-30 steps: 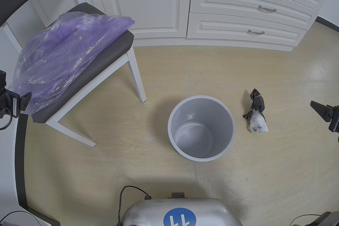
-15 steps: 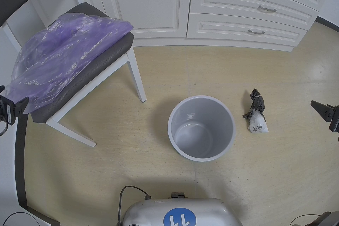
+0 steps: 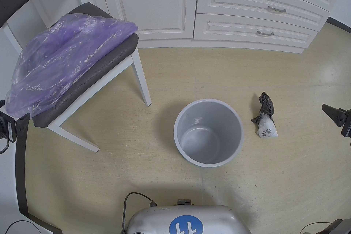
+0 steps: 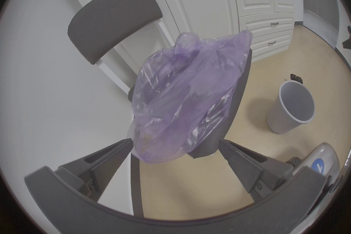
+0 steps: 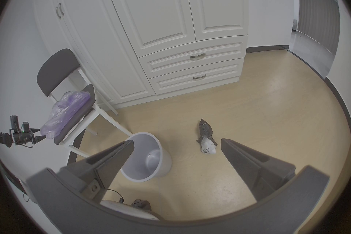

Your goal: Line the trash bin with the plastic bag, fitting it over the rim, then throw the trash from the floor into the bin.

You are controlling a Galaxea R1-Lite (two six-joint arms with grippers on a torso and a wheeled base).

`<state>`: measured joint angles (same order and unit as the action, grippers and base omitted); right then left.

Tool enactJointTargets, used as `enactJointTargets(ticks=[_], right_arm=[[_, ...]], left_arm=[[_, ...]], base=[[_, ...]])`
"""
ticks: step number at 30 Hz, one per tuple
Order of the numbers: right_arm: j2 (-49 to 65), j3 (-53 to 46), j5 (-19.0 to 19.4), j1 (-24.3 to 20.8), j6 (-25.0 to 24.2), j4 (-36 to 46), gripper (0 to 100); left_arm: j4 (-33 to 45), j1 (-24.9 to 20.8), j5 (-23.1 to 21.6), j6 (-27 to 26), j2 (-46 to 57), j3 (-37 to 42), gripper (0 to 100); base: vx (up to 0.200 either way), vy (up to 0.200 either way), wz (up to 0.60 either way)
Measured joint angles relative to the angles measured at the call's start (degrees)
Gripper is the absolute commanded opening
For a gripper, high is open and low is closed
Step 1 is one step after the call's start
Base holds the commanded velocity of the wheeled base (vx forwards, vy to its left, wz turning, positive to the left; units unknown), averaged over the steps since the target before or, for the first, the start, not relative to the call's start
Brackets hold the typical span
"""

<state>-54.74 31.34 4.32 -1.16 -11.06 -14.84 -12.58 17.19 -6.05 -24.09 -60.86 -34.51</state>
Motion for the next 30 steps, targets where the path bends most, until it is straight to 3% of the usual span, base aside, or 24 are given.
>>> enactJointTargets(ticks=[13, 30], right_arm=[[-0.6, -0.6, 0.0, -0.3, 1.0, 0.1, 100], [-1.8, -0.9, 0.0, -0.2, 1.3, -0.4, 100]], left_arm=[[0.2, 8.3, -1.3, -3.6, 0.2, 1.8, 100], [-0.5, 9.4, -2.0, -3.0, -3.1, -4.6, 100]], base=[[0.0, 0.0, 0.0], [0.0, 0.0, 0.0]])
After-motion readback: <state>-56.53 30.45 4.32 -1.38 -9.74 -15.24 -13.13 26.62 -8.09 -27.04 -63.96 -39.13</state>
